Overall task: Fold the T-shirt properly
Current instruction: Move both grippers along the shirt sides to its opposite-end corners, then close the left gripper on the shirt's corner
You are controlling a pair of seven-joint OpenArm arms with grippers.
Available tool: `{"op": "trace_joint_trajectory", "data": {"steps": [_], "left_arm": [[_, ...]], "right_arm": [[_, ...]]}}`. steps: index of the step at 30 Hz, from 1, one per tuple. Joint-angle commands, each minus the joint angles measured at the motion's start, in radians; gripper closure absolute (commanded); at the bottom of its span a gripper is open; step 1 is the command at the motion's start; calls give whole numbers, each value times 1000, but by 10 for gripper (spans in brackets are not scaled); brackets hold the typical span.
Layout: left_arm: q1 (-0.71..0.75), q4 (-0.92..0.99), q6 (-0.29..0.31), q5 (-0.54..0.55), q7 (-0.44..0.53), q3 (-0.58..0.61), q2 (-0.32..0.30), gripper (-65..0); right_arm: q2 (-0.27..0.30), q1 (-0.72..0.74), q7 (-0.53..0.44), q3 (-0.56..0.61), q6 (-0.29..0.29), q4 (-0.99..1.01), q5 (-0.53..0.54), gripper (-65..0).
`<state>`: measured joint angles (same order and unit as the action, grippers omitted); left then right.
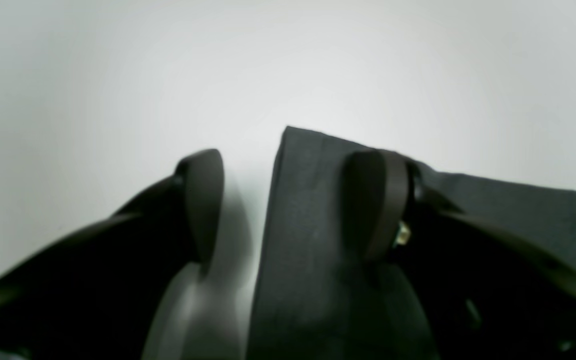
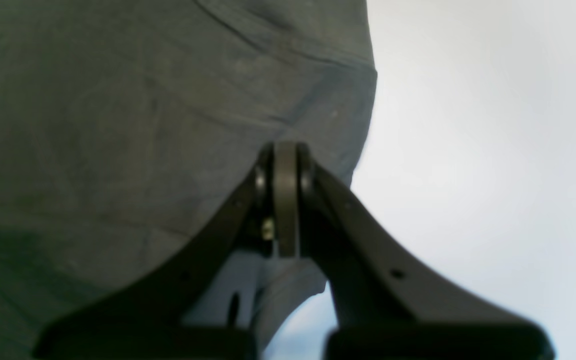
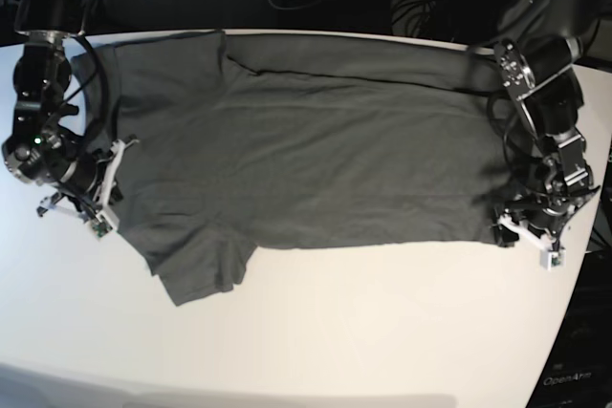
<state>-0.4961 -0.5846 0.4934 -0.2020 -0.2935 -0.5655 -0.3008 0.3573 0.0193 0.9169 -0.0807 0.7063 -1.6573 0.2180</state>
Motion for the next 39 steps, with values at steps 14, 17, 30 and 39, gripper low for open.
{"op": "trace_joint_trajectory", "data": {"steps": [14, 17, 30, 39], "left_arm": [[-6, 108, 11, -7, -48, 143, -36, -394], [-6, 127, 11, -6, -49, 175, -44, -394], [-6, 130, 172, -6, -146, 192, -71, -394], [-6, 136, 205, 0, -148, 189, -73, -394]], "right_arm": [[16, 24, -11, -4, -8, -17, 5, -6], [16, 24, -11, -4, -8, -17, 5, -6], [-16, 24, -11, -3, -8, -19, 4, -6], [-17, 24, -9, -3, -8, -19, 4, -6]]}}
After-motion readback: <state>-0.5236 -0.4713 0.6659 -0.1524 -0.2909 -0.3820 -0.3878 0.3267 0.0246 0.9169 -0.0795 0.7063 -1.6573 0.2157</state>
